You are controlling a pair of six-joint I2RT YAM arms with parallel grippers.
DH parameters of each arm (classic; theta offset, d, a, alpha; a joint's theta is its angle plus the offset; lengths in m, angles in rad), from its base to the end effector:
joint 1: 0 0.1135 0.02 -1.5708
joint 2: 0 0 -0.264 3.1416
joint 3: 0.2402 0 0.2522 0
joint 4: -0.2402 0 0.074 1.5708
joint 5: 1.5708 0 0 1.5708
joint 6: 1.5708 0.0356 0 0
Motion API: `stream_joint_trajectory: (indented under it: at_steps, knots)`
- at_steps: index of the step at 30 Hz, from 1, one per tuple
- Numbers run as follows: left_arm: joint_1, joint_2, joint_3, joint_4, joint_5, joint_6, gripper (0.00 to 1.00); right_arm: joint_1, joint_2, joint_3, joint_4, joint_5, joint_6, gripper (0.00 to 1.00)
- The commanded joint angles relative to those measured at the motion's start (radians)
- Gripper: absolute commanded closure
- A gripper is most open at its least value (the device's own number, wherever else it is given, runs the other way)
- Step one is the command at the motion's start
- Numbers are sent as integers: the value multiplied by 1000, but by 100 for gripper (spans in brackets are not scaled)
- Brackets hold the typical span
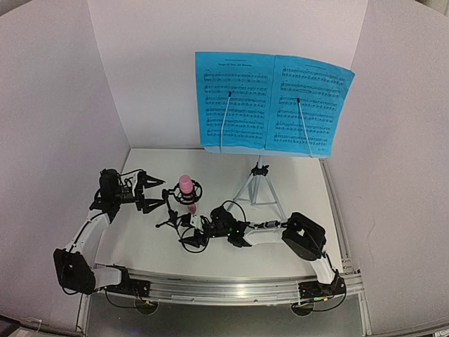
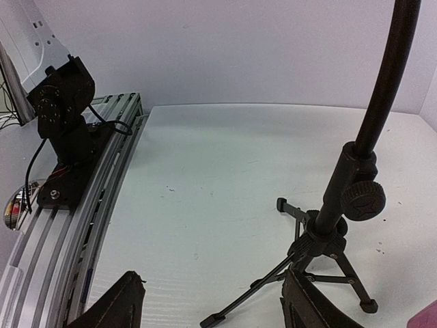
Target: Pack up the instrument practice props
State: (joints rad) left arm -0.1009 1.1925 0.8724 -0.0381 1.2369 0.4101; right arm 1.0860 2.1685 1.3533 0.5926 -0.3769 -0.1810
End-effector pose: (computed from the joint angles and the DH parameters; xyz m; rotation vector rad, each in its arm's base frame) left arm 0.2494 -0.0591 0.3087 1.1660 1.3460 -0.9523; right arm 0.2143 0.4349 0.1709 -1.3339 1.3358 0.9720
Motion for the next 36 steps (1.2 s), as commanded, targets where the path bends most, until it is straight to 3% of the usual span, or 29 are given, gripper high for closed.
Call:
stream_joint_trajectory:
  at_steps: [1,15,24,31,36]
  knots:
    - [1,44,68,-38,35,-29,23,8,-56,0,-8,-17,5,33]
    - [-24,48,76,-134,82,38,43,9,-59,-6,-17,6,-3,33]
    - [-26,51,68,-169,75,100,78,10,-62,-7,-22,18,-5,33]
    - [-26,54,64,-250,80,221,99,10,-71,-16,-25,21,-5,33]
    - [-26,57,57,-450,76,432,100,16,-74,-22,-28,21,-6,33]
